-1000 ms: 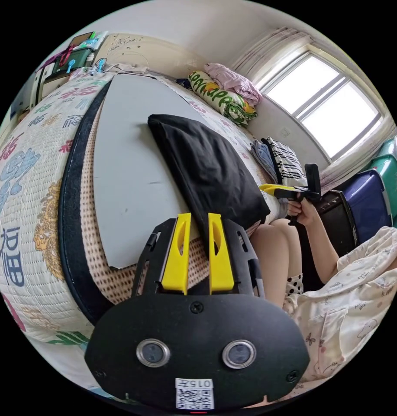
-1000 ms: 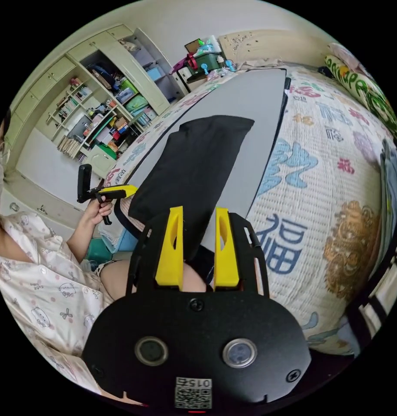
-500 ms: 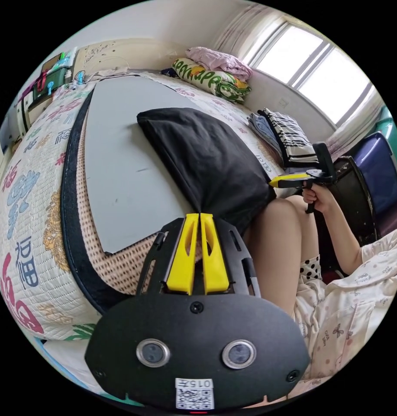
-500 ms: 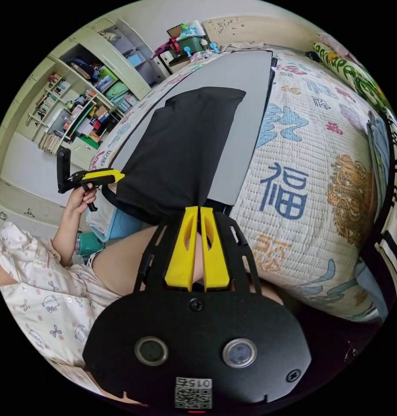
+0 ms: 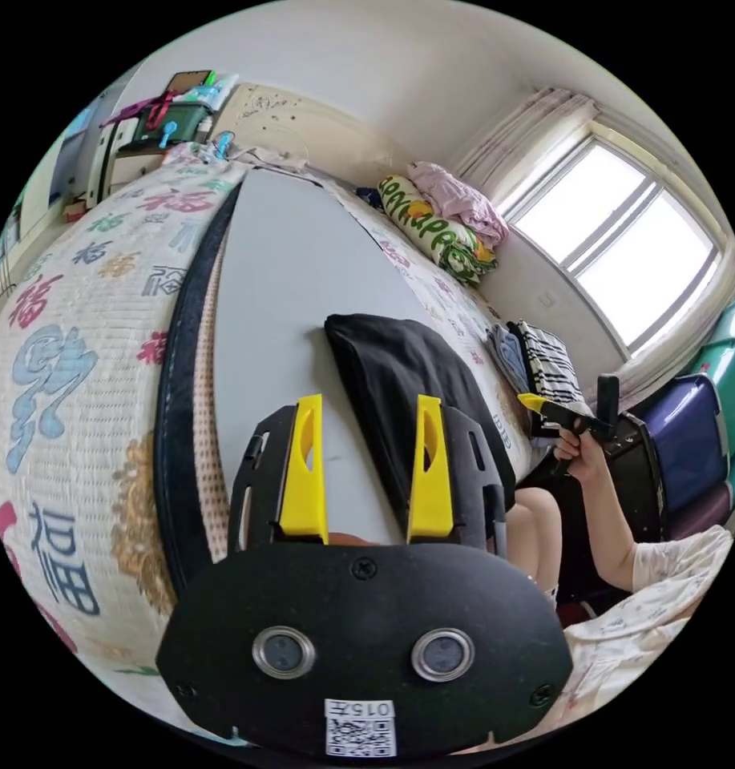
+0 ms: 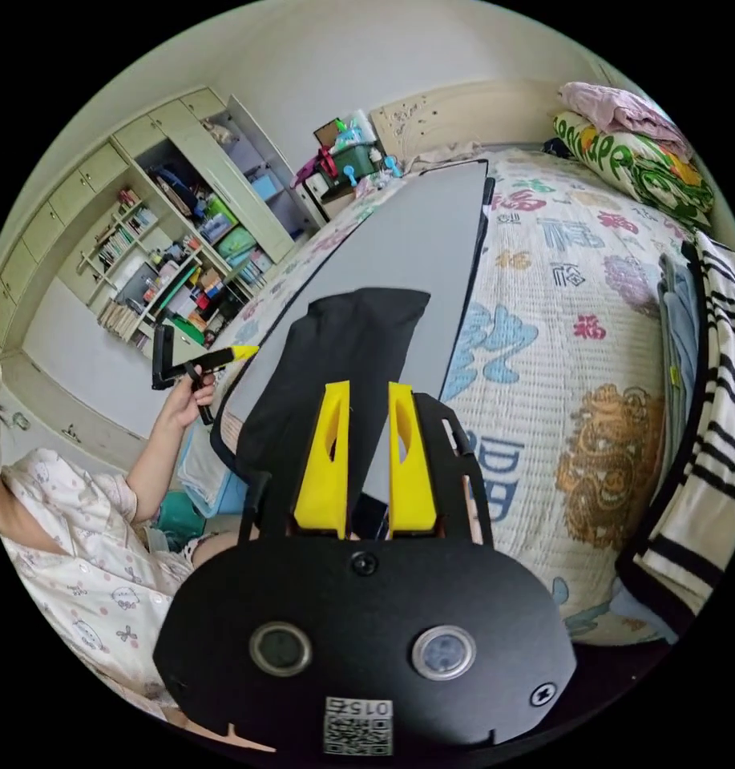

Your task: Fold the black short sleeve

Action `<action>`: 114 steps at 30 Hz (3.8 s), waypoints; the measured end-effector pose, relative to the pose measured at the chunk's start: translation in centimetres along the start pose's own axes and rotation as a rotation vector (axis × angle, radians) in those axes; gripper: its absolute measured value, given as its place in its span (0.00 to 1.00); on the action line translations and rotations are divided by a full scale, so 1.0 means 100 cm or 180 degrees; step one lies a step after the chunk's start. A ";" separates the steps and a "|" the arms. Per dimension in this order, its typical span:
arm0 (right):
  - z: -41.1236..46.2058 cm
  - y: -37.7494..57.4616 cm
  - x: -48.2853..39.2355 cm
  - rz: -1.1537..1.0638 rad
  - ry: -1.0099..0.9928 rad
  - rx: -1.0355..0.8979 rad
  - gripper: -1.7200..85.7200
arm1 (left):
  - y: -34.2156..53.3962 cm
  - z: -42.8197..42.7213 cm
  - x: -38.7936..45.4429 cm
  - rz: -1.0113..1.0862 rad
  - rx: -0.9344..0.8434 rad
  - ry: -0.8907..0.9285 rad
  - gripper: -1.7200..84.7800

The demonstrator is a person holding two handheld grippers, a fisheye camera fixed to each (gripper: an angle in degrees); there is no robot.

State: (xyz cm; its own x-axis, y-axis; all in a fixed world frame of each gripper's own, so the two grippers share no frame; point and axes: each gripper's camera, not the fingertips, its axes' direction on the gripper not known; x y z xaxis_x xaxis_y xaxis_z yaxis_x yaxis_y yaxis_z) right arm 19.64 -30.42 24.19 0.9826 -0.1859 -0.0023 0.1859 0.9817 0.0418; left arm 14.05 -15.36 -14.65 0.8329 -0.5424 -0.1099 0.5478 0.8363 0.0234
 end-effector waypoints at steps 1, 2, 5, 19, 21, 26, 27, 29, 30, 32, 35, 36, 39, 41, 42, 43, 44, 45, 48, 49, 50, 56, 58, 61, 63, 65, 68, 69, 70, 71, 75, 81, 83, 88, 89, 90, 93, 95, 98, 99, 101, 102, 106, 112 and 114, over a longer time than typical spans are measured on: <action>0.006 -0.009 0.007 0.0038 -0.0025 -0.0027 0.13 | -0.005 0.005 -0.001 -0.0021 -0.0002 -0.0005 0.20; 0.019 -0.026 0.021 0.0100 -0.0107 -0.0095 0.14 | -0.014 0.016 -0.004 -0.0065 -0.0030 -0.0017 0.21; 0.054 -0.060 0.055 0.0228 -0.0318 -0.0228 0.16 | -0.028 0.043 -0.014 -0.0186 -0.0186 -0.0010 0.21; 0.148 -0.072 0.163 0.0461 -0.0425 -0.0501 0.13 | -0.020 0.099 -0.032 -0.0165 -0.0355 0.0089 0.11; 0.156 -0.056 0.173 0.0454 -0.0392 -0.0524 0.11 | -0.011 0.105 -0.037 -0.0179 -0.0428 0.0178 0.09; 0.131 0.003 0.168 0.0198 -0.0214 -0.0207 0.06 | 0.038 0.076 -0.034 -0.0051 -0.0013 0.0435 0.06; 0.115 0.021 0.164 0.0108 -0.0261 -0.0082 0.05 | 0.055 0.058 -0.027 0.0042 0.0203 0.0503 0.06; 0.088 0.051 0.156 -0.0010 -0.0339 0.0105 0.04 | 0.083 0.029 -0.013 0.0213 0.0503 0.0568 0.05; 0.066 0.076 0.149 -0.0106 -0.0401 0.0278 0.03 | 0.102 0.009 -0.001 0.0337 0.0690 0.0598 0.05; 0.031 0.116 0.135 -0.0284 -0.0507 0.0536 0.03 | 0.131 -0.022 0.019 0.0537 0.0965 0.0629 0.04; -0.023 0.189 0.106 -0.0629 -0.0597 0.0919 0.03 | 0.181 -0.073 0.052 0.0877 0.1350 0.0671 0.04; -0.042 0.217 0.095 -0.0745 -0.0624 0.1038 0.03 | 0.199 -0.093 0.064 0.0991 0.1475 0.0664 0.04; -0.081 0.286 0.065 -0.1061 -0.0698 0.1273 0.03 | 0.246 -0.141 0.095 0.1253 0.1776 0.0517 0.04; -0.098 0.323 0.046 -0.1238 -0.0717 0.1354 0.03 | 0.276 -0.170 0.112 0.1402 0.1964 0.0400 0.04; -0.108 0.346 0.032 -0.1364 -0.0731 0.1394 0.03 | 0.296 -0.190 0.120 0.1485 0.2091 0.0330 0.04; -0.112 0.357 0.026 -0.1422 -0.0741 0.1408 0.03 | 0.307 -0.199 0.123 0.1514 0.2151 0.0295 0.04; -0.118 0.379 0.012 -0.1539 -0.0760 0.1432 0.02 | 0.328 -0.219 0.128 0.1546 0.2261 0.0221 0.03; -0.121 0.402 -0.003 -0.1643 -0.0780 0.1456 0.02 | 0.349 -0.238 0.132 0.1566 0.2361 0.0144 0.03; -0.111 0.460 -0.037 -0.1752 -0.0999 0.1558 0.02 | 0.406 -0.287 0.137 0.1585 0.2580 -0.0261 0.03; -0.106 0.472 -0.043 -0.1753 -0.1068 0.1572 0.02 | 0.417 -0.297 0.138 0.1577 0.2607 -0.0362 0.03; -0.092 0.494 -0.055 -0.1766 -0.1200 0.1576 0.02 | 0.440 -0.319 0.138 0.1559 0.2661 -0.0549 0.03; 0.023 0.576 -0.124 -0.1946 -0.1985 0.0965 0.02 | 0.560 -0.406 0.133 0.1270 0.2767 -0.1619 0.04; 0.059 0.600 -0.151 -0.2055 -0.2147 0.0714 0.03 | 0.593 -0.421 0.131 0.1138 0.2728 -0.1894 0.04; 0.115 0.646 -0.194 -0.2278 -0.2319 0.0327 0.03 | 0.643 -0.436 0.122 0.0862 0.2720 -0.2102 0.04; 0.156 0.683 -0.224 -0.2461 -0.2368 0.0036 0.03 | 0.678 -0.431 0.110 0.0647 0.2827 -0.2218 0.04; 0.184 0.711 -0.243 -0.2616 -0.2355 -0.0119 0.03 | 0.695 -0.413 0.108 0.0610 0.2870 -0.2549 0.04; 0.233 0.749 -0.270 -0.2803 -0.2214 -0.0353 0.03 | 0.695 -0.397 0.095 0.0434 0.2733 -0.2713 0.04; 0.253 0.760 -0.279 -0.2829 -0.2195 -0.0449 0.03 | 0.693 -0.397 0.084 0.0323 0.2761 -0.2663 0.04; 0.263 0.764 -0.283 -0.2828 -0.2200 -0.0499 0.03 | 0.692 -0.397 0.078 0.0260 0.2774 -0.2662 0.04; 0.284 0.769 -0.295 -0.2817 -0.2247 -0.0617 0.03 | 0.689 -0.399 0.065 0.0106 0.2799 -0.2686 0.05; 0.376 0.786 -0.391 -0.3063 -0.2125 -0.0922 0.04 | 0.675 -0.413 -0.017 -0.0587 0.3024 -0.2838 0.06; 0.493 0.788 -0.500 -0.2167 -0.1575 -0.1492 0.08 | 0.657 -0.420 -0.156 -0.2070 0.2979 -0.3539 0.12; 0.461 0.794 -0.494 -0.2202 -0.1606 -0.1206 0.08 | 0.633 -0.421 -0.165 -0.2050 0.2949 -0.3533 0.12; 0.352 0.785 -0.442 -0.1726 -0.1541 -0.0346 0.03 | 0.544 -0.381 -0.226 -0.1940 0.2292 -0.2976 0.12; 0.320 0.783 -0.431 -0.1586 -0.1635 -0.0144 0.02 | 0.524 -0.367 -0.240 -0.1917 0.2165 -0.2883 0.12; 0.285 0.783 -0.421 -0.1457 -0.1747 0.0065 0.02 | 0.506 -0.356 -0.254 -0.1919 0.2039 -0.2888 0.12; 0.195 0.799 -0.413 -0.1361 -0.1985 0.0616 0.02 | 0.470 -0.349 -0.298 -0.2108 0.1809 -0.3073 0.11; 0.142 0.819 -0.417 -0.1411 -0.2035 0.1045 0.01 | 0.454 -0.356 -0.330 -0.2202 0.1681 -0.3146 0.11; 0.063 0.853 -0.429 -0.1420 -0.1911 0.1793 0.01 | 0.441 -0.368 -0.398 -0.2575 0.1274 -0.3171 0.11; 0.035 0.867 -0.433 -0.1422 -0.1837 0.2107 0.01 | 0.437 -0.373 -0.414 -0.2595 0.1202 -0.3037 0.11; -0.002 0.888 -0.438 -0.1414 -0.1733 0.2495 0.01 | 0.427 -0.379 -0.420 -0.2579 0.1184 -0.3020 0.10; -0.026 0.904 -0.442 -0.1434 -0.1618 0.2744 0.01 | 0.416 -0.377 -0.419 -0.2546 0.1090 -0.3104 0.10; -0.086 0.959 -0.465 -0.1529 -0.1055 0.3641 0.01 | 0.374 -0.347 -0.407 -0.2260 0.0587 -0.3771 0.09; -0.125 1.016 -0.539 -0.1758 -0.0400 0.4450 0.01 | 0.346 -0.372 -0.435 -0.2647 0.0301 -0.3407 0.09; -0.131 1.023 -0.561 -0.1740 -0.0272 0.4629 0.01 | 0.331 -0.375 -0.439 -0.2453 -0.0085 -0.3404 0.09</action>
State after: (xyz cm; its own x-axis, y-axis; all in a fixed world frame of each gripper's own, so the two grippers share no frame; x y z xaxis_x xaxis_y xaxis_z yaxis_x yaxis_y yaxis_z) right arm -16.35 81.01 15.55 0.7869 -0.5462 -0.2872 0.2936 -0.0781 0.9527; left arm -7.37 39.10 -46.30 -0.0321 -0.6620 0.7488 0.9154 0.2812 0.2879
